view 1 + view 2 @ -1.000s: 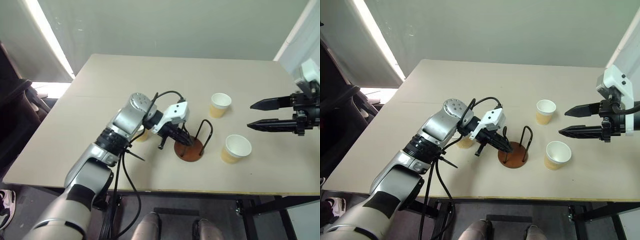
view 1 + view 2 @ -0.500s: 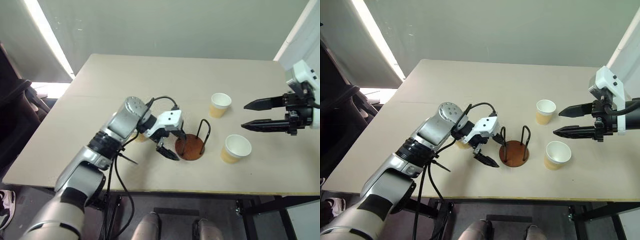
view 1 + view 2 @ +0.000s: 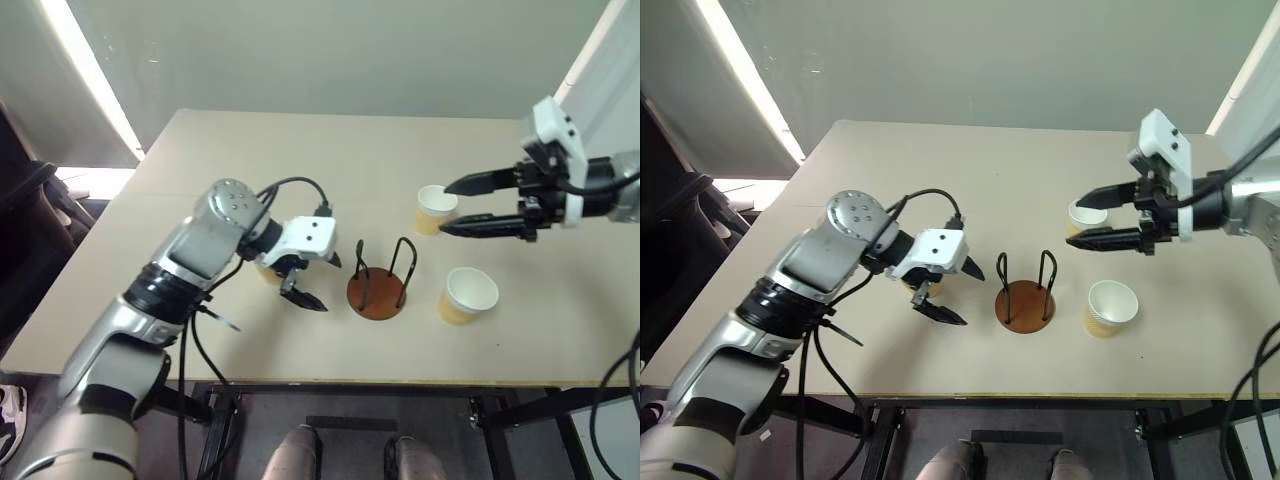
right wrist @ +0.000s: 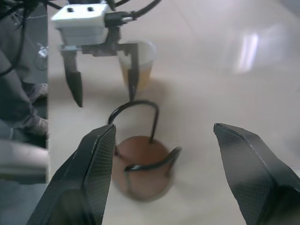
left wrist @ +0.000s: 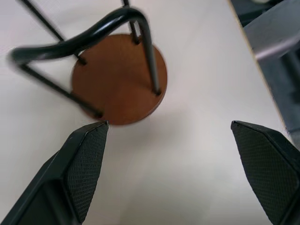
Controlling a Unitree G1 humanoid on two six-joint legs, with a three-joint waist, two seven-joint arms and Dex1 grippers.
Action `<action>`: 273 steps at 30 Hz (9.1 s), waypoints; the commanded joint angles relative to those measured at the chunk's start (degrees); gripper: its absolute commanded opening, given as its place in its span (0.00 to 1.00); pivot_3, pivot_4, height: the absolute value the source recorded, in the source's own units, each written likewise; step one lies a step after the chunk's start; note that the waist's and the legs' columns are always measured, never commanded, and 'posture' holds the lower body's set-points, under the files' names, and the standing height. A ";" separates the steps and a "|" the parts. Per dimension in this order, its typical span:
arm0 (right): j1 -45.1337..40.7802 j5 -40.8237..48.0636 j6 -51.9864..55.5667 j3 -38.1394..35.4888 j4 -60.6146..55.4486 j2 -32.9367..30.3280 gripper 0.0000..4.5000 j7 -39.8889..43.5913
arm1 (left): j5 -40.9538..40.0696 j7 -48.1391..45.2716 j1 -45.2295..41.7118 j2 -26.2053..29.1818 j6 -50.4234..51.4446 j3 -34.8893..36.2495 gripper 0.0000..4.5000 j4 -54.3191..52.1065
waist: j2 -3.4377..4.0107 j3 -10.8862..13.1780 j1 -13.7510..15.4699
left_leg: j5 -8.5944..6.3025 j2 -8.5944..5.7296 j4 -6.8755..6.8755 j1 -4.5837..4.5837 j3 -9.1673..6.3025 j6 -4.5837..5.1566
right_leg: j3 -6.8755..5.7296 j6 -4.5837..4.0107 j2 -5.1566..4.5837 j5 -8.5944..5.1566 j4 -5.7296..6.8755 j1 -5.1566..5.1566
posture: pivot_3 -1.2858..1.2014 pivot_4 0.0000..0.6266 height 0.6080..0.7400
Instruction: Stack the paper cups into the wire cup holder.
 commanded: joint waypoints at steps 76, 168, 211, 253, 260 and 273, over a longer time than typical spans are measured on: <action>-14.44 -21.93 -22.05 15.44 -5.42 3.31 0.01 22.33 | -10.02 16.13 0.96 6.66 15.35 14.09 1.00 -6.72 | 0.03 0.04 -1.02 | 0.22 0.44 -0.27 0.08 0.05 -1.01 | -0.24 -1.20 0.09 -0.18 0.33 -0.36 | 0.52 0.24 1.00; -12.76 -7.10 1.86 3.66 -5.23 8.49 0.65 12.30 | 1.38 3.24 -8.06 6.92 -3.87 8.51 0.01 3.66 | -0.01 0.04 -0.95 | 0.25 0.44 -0.36 0.11 0.00 -1.13 | -0.26 -1.73 0.14 -0.51 0.86 -0.55 | 0.52 0.24 1.00; 0.09 -4.77 4.91 -3.55 -11.60 -5.97 0.65 0.53 | -12.75 -4.14 -23.62 -8.00 -8.71 -10.08 0.01 14.99 | 0.00 0.04 -0.10 | -0.13 0.43 0.27 -0.39 0.28 -0.28 | -0.06 0.04 0.11 0.41 -0.01 -0.43 | 0.52 0.24 1.00; 2.85 -4.86 4.08 -3.92 -11.86 -10.13 0.65 0.90 | -7.98 -4.14 -25.92 -12.98 -13.76 -11.83 0.99 22.32 | 0.01 0.03 0.43 | -0.20 0.42 0.46 -0.41 0.33 -0.16 | -0.04 0.16 0.11 0.41 -0.02 -0.35 | 0.52 0.24 1.00; 7.25 -6.74 0.77 -3.07 -12.16 -14.12 0.65 2.81 | -9.06 -4.13 -27.08 -14.42 -10.72 -5.86 0.99 23.46 | 0.00 0.04 0.64 | -0.21 0.40 0.51 -0.45 0.33 -0.16 | -0.04 0.21 0.11 0.39 -0.03 -0.33 | 0.52 0.24 1.00; 16.05 -9.42 -4.11 -2.84 -16.78 -17.92 0.65 3.70 | -13.07 -4.14 -23.45 -2.77 -2.89 5.03 0.99 16.39 | 0.02 0.02 0.36 | -0.28 0.41 0.59 -0.40 0.59 -0.15 | 0.14 0.59 0.13 0.23 -0.02 -0.34 | 0.52 0.24 1.00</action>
